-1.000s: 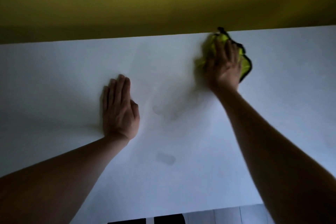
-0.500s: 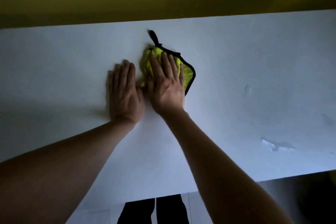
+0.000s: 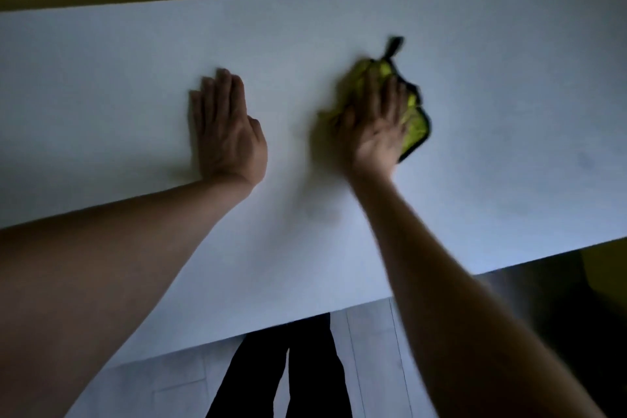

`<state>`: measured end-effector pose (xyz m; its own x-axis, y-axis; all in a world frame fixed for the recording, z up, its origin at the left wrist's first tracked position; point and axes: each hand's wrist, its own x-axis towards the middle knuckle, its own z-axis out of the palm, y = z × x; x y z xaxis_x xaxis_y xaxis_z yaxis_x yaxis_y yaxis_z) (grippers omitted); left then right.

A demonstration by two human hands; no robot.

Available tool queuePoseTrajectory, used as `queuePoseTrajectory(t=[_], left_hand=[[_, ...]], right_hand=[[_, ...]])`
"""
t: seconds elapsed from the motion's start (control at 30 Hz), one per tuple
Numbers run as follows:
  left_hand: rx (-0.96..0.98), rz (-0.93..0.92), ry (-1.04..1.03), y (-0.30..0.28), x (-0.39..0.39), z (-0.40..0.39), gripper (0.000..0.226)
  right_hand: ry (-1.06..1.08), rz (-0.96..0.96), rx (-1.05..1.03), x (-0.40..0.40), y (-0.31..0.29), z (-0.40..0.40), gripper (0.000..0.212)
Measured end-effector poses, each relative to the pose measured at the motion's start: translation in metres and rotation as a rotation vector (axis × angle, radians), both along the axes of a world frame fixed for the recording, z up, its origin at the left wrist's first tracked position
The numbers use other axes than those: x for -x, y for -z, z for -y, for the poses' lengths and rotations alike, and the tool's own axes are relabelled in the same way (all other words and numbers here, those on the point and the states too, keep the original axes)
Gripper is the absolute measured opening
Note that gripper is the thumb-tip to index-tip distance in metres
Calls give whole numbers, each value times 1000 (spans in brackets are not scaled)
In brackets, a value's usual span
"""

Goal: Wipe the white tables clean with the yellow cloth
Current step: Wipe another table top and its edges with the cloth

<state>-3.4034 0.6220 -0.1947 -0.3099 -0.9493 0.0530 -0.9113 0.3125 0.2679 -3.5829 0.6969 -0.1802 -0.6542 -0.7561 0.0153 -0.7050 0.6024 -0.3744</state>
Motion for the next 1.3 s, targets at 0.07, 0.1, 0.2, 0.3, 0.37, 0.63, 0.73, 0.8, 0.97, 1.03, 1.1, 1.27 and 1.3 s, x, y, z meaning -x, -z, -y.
queuePoseTrajectory(t=[0.07, 0.1, 0.2, 0.3, 0.37, 0.63, 0.73, 0.8, 0.97, 1.03, 1.1, 1.27, 1.3], left_hand=[[-13, -9, 3, -1, -1, 1, 65], [-22, -13, 6, -2, -2, 2, 66], [-30, -18, 24, -1, -5, 3, 65], [5, -4, 38, 1, -6, 2, 63], [14, 4, 26, 1, -5, 1, 63], [11, 32, 21, 2, -5, 2, 67], [14, 37, 19, 2, -2, 2, 66], [12, 36, 22, 2, -3, 2, 65], [10, 23, 21, 3, -5, 2, 63], [22, 12, 22, 4, -4, 2, 62], [26, 11, 19, 4, -4, 2, 63], [56, 11, 9, 6, -3, 2, 62], [59, 9, 8, 7, -3, 1, 62]], right_hand=[[-130, 71, 56, -58, 1, -9, 63], [-181, 90, 69, -82, 2, -13, 61], [-273, 97, 68, -101, 3, -23, 58], [-341, 64, 58, -59, -1, -38, 60], [-213, -10, 25, -18, -4, -56, 58], [114, 23, -24, 20, -7, -79, 59], [2, 64, 44, -38, -5, -88, 67], [-94, 88, 48, -94, -2, -102, 69], [-258, 63, 53, -136, 5, -119, 58], [-287, 61, 70, -110, 4, -126, 59], [-191, 80, 86, -75, 3, -137, 60], [48, 64, 90, 7, -1, -157, 59], [72, 57, 84, 11, -1, -155, 58]])
